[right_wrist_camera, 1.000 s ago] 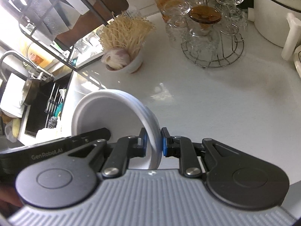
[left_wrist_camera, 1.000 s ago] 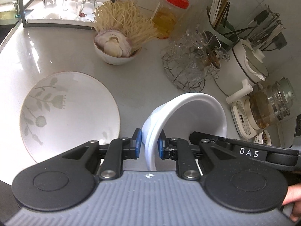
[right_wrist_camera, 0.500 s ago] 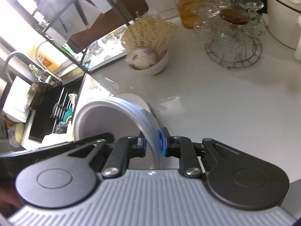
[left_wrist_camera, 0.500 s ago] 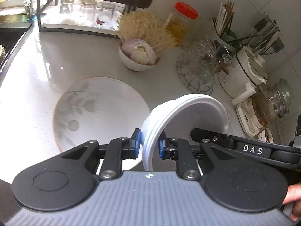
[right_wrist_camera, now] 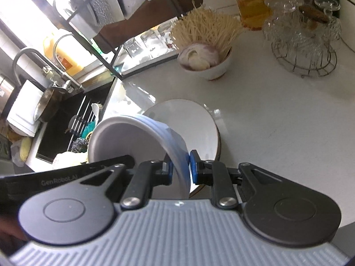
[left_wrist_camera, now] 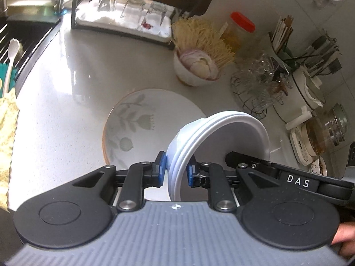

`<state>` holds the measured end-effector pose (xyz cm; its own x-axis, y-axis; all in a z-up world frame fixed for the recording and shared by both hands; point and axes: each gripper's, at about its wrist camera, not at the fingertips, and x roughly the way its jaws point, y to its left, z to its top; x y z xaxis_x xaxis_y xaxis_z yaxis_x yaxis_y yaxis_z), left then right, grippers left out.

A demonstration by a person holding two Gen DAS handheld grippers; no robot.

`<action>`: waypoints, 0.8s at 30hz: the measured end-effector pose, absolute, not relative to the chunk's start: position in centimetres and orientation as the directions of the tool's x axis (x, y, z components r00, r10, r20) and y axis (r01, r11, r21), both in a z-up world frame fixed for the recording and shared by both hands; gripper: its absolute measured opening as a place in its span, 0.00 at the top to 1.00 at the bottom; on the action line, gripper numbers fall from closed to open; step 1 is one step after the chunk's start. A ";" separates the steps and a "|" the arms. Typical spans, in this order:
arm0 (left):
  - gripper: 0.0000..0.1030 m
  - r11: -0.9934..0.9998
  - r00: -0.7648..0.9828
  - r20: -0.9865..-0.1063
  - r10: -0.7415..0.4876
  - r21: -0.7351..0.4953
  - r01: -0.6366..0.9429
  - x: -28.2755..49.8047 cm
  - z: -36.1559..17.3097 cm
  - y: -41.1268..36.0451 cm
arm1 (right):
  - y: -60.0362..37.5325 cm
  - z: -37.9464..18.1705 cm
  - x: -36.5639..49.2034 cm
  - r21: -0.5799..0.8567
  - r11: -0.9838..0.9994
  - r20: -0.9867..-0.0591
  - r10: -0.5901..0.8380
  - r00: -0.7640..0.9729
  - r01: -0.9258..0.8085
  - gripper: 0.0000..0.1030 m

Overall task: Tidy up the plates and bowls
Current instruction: 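Lower the bowl stack onto the leaf-pattern plate with both grippers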

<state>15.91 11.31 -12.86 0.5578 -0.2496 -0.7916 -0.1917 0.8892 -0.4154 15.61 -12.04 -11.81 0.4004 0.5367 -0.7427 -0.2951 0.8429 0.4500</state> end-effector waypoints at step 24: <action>0.71 0.844 0.455 -0.846 -0.280 -0.442 -0.303 20.2 -17.3 14.4 | -7.2 -14.2 19.7 0.378 0.888 -0.821 0.453 0.347 -0.264 0.80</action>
<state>20.20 14.36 -17.33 0.4545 -0.2800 -0.8456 -0.3032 0.8440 -0.4424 19.67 -7.22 -14.21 0.3473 0.4527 -0.8212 -0.2636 0.8876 0.3778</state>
